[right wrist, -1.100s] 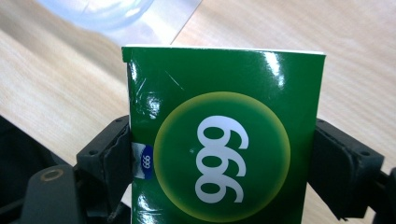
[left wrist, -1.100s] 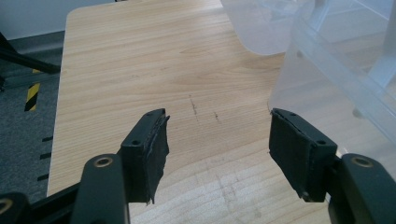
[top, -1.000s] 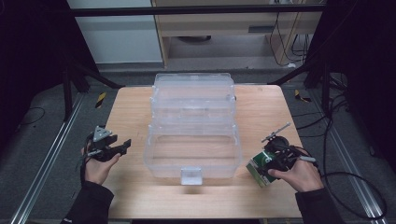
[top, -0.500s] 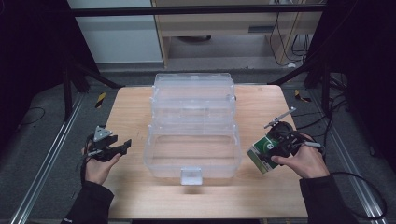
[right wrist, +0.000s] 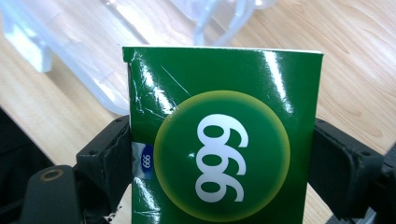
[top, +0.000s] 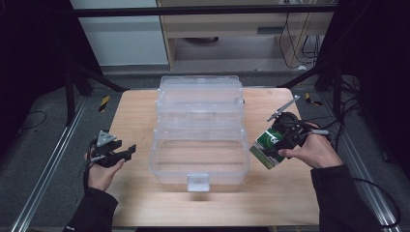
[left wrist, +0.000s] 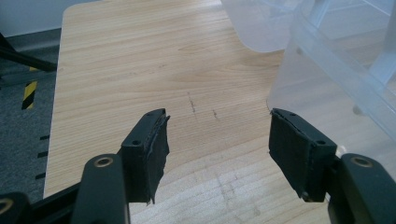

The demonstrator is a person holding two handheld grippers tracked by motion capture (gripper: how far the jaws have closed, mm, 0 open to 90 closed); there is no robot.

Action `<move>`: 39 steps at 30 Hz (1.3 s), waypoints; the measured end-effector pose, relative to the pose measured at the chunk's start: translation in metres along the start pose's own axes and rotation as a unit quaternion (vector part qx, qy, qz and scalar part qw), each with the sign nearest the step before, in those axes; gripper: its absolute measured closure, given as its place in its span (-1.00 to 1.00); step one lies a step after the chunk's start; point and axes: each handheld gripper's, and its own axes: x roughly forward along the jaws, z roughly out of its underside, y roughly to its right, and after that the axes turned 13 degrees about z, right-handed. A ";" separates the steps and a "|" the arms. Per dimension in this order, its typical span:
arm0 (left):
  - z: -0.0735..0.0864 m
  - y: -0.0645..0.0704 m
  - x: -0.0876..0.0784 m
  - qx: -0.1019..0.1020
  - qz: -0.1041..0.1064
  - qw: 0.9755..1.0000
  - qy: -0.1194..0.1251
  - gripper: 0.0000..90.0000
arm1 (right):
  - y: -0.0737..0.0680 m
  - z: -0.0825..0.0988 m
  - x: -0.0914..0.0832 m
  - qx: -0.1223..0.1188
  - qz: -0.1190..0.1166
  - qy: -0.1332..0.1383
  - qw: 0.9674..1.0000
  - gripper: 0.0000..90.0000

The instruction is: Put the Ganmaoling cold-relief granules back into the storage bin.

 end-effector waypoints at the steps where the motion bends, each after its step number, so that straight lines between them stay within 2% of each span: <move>1: 0.000 0.000 0.000 0.000 0.000 1.000 0.000 -0.18 | 0.000 -0.002 0.000 -0.003 -0.003 0.001 1.000 -0.61; 10: 0.001 -0.001 0.002 -0.002 0.000 1.000 -0.003 -0.19 | -0.004 -0.022 -0.001 -0.049 -0.024 0.009 0.998 -0.61; 18: 0.000 -0.001 0.002 -0.001 0.000 1.000 -0.005 -0.19 | -0.014 -0.040 -0.003 -0.094 -0.035 0.017 0.995 -0.61; 25: 0.001 -0.002 0.002 -0.004 -0.001 1.000 -0.007 -0.19 | -0.025 -0.057 -0.007 -0.145 -0.054 0.038 0.987 -0.61; 29: 0.001 -0.002 0.003 -0.003 -0.001 1.000 -0.007 -0.19 | -0.031 -0.064 -0.004 -0.158 -0.059 0.038 0.985 -0.61; 34: 0.001 -0.002 0.004 -0.002 -0.002 1.000 -0.011 -0.19 | -0.040 -0.071 -0.001 -0.182 -0.068 0.038 0.980 -0.62; 37: 0.002 -0.002 0.004 -0.001 -0.002 1.000 -0.011 -0.19 | -0.043 -0.075 0.000 -0.201 -0.072 0.044 0.976 -0.62; 39: 0.001 -0.002 0.004 0.000 -0.002 1.000 -0.011 -0.19 | -0.046 -0.077 0.001 -0.208 -0.071 0.043 0.975 -0.62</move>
